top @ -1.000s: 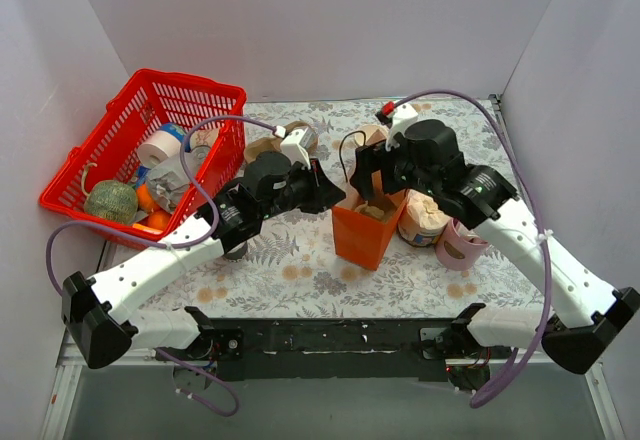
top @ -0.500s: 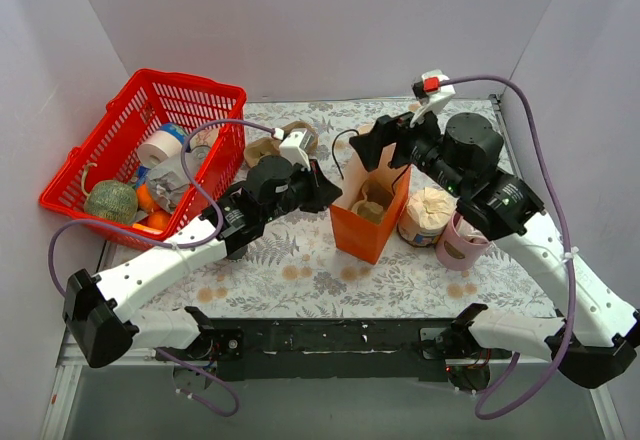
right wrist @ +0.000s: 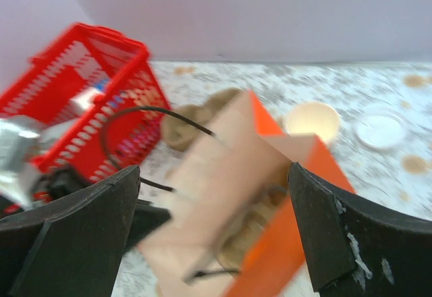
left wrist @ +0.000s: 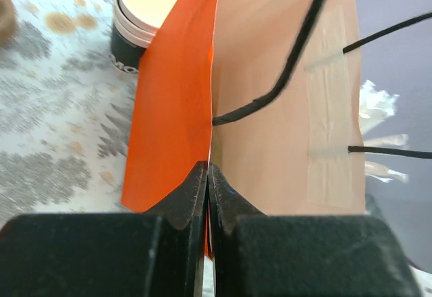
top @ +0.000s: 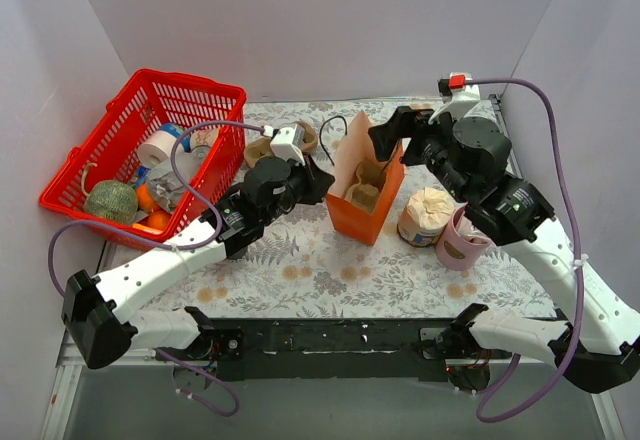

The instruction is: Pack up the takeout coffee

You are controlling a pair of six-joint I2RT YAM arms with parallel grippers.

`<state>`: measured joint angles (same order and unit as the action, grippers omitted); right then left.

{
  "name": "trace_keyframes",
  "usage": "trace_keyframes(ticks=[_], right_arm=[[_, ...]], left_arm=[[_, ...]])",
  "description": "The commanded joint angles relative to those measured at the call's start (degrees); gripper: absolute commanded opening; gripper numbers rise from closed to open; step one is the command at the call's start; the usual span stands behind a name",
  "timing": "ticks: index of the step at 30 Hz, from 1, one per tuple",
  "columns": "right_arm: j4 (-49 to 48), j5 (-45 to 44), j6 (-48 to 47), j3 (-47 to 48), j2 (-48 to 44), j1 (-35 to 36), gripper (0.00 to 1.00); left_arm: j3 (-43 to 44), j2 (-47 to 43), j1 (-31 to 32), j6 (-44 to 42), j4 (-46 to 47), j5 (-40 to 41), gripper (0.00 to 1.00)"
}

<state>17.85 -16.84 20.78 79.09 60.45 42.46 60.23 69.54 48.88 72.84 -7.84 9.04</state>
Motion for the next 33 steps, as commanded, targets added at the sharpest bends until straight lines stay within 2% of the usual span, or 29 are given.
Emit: trace_keyframes(ticks=[1,3,7,11,15,18,26,29,30,32,33], right_arm=[[20.8,-18.3,1.3,6.8,3.3,-0.4,0.98],[20.3,-16.8,0.7,6.7,3.5,-1.2,0.98],[15.2,-14.2,0.3,5.6,2.3,-2.0,0.98],[14.9,-14.0,0.1,6.0,2.6,-3.7,0.98],[15.8,-8.6,-4.9,4.8,2.0,-5.9,0.98],[17.3,-8.1,-7.7,2.8,-0.4,-6.9,0.98],[19.6,-6.6,-13.4,-0.5,-5.3,-7.4,0.98],[19.5,-0.1,-16.0,-1.5,-5.5,-7.4,0.97],[18.8,6.8,-17.7,-1.7,-5.6,-7.4,0.97],[17.5,14.6,-18.7,-3.1,-6.0,-7.4,0.95],[15.3,22.2,-18.6,-4.0,-6.0,-7.4,0.93]], left_arm=[[-2.3,-2.0,0.2,-10.3,7.5,7.7,0.0],[-3.4,-1.8,0.2,-14.0,12.2,6.4,0.0],[-3.1,-1.6,0.2,-20.7,15.0,3.4,0.0],[-1.7,-1.2,0.2,-28.0,14.8,2.4,0.0],[-4.0,-2.6,0.2,-36.8,15.9,-1.4,0.0],[-5.0,-3.0,0.2,-41.2,14.0,-3.7,0.0],[-3.7,-3.3,0.7,-44.1,9.8,-8.2,0.0],[-3.1,-3.9,0.8,-43.7,6.7,-10.7,0.0],[-3.2,-3.9,0.9,-43.2,5.5,-11.0,0.0],[-3.4,-3.7,1.0,-41.6,4.8,-12.3,0.0],[-3.6,-3.7,1.0,-40.8,4.8,-12.3,0.0]])
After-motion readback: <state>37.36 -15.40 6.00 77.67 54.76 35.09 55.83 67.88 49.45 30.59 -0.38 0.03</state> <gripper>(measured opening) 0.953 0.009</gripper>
